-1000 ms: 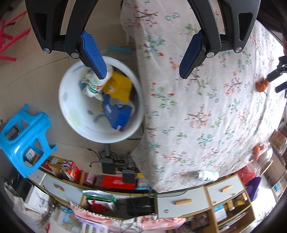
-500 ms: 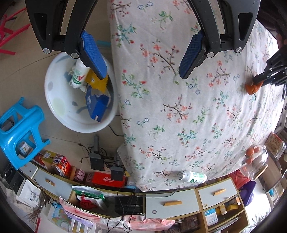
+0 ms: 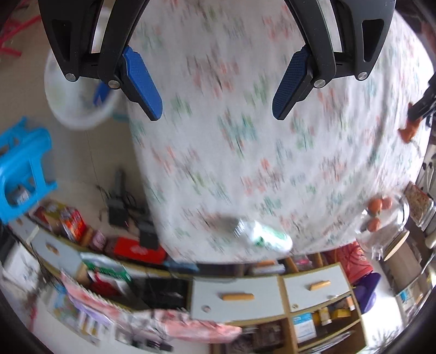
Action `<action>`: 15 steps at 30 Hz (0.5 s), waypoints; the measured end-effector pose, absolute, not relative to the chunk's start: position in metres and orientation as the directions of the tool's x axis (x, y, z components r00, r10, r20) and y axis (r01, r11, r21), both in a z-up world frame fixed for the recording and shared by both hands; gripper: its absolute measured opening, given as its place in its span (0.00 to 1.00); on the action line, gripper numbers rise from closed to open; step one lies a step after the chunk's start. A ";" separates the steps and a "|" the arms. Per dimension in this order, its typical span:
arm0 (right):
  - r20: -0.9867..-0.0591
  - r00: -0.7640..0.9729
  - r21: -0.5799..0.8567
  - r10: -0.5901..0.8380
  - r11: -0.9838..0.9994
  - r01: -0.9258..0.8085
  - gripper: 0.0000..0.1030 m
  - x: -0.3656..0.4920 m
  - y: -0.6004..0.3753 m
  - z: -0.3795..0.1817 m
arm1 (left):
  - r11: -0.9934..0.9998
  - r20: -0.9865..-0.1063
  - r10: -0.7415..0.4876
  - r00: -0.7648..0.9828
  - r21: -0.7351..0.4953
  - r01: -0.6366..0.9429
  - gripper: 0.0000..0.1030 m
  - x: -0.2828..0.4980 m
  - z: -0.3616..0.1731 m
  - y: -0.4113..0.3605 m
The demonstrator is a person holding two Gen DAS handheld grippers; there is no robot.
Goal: Collect trash
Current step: 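Grasp the white-green bottle lying on the table with the right gripper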
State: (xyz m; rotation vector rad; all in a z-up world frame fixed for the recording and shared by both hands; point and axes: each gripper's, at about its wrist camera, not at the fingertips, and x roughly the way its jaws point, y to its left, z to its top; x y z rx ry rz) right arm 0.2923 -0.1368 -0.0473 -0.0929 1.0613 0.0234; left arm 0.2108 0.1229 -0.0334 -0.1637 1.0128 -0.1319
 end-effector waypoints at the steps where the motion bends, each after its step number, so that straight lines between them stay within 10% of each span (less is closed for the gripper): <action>1: -0.864 0.502 -0.081 -0.028 0.993 -0.083 0.82 0.308 -0.129 -0.050 | 0.979 -0.828 -0.183 0.529 -0.204 0.021 0.16 0.214 -0.033 0.127; 15: -0.836 0.546 -0.147 -0.045 0.979 -0.143 0.82 0.437 -0.095 -0.090 | 0.971 -0.842 -0.195 0.504 -0.237 -0.021 0.16 0.247 -0.048 0.144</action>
